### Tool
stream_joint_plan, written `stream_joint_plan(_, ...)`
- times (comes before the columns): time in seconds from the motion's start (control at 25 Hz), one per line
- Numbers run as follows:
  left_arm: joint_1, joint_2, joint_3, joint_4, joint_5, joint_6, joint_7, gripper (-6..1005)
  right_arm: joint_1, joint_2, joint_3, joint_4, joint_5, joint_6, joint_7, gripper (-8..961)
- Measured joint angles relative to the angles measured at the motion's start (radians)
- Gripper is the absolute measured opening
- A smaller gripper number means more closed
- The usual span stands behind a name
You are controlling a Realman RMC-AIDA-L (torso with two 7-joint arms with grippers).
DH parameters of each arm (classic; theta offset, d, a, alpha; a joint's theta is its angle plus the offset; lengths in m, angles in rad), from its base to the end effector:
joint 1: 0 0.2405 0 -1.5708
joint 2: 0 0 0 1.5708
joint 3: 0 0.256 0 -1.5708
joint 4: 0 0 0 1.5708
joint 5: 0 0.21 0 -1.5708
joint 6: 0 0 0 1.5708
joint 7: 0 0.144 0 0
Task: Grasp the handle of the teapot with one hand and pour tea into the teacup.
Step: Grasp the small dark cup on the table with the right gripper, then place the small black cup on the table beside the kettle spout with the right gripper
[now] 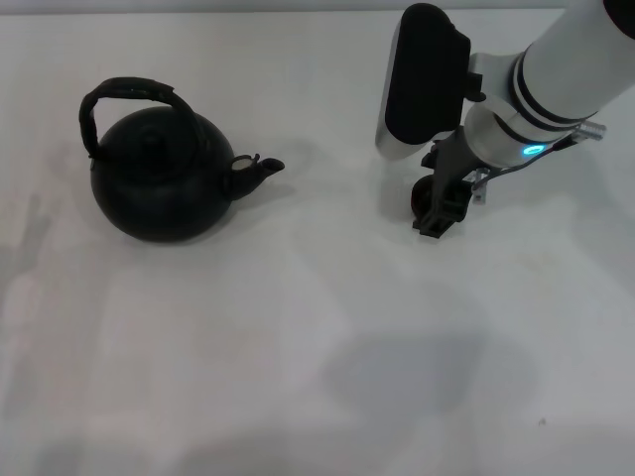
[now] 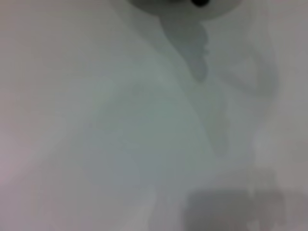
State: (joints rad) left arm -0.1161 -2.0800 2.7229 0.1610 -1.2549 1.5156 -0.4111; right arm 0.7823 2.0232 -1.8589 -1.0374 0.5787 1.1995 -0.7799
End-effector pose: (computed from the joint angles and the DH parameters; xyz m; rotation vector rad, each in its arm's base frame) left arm -0.3761 0.2019 -0.0002 -1.3619 -0.7544 -0.9131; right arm 0.1741 0.3716 -0.0784 -2.7263 0.1521 -0.8333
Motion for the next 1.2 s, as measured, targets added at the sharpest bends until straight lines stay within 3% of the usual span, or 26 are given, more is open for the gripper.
stream_joint_plan(0.92, -0.009, 0.000, 0.000, 0.000, 0.000, 0.002, 0.000, 873, 0.004, 0.001, 0.003, -0.030, -0.021, 0.058, 0.024, 837)
stream_joint_plan(1.12, -0.008, 0.000, 0.000, 0.000, 0.000, 0.003, 0.000, 873, 0.012, 0.003, -0.030, -0.109, 0.041, 0.081, 0.018, 723)
stream_joint_plan(1.2, -0.010, 0.000, 0.000, 0.000, 0.000, 0.003, 0.000, 873, 0.025, 0.004, -0.076, -0.119, 0.068, 0.083, 0.019, 723)
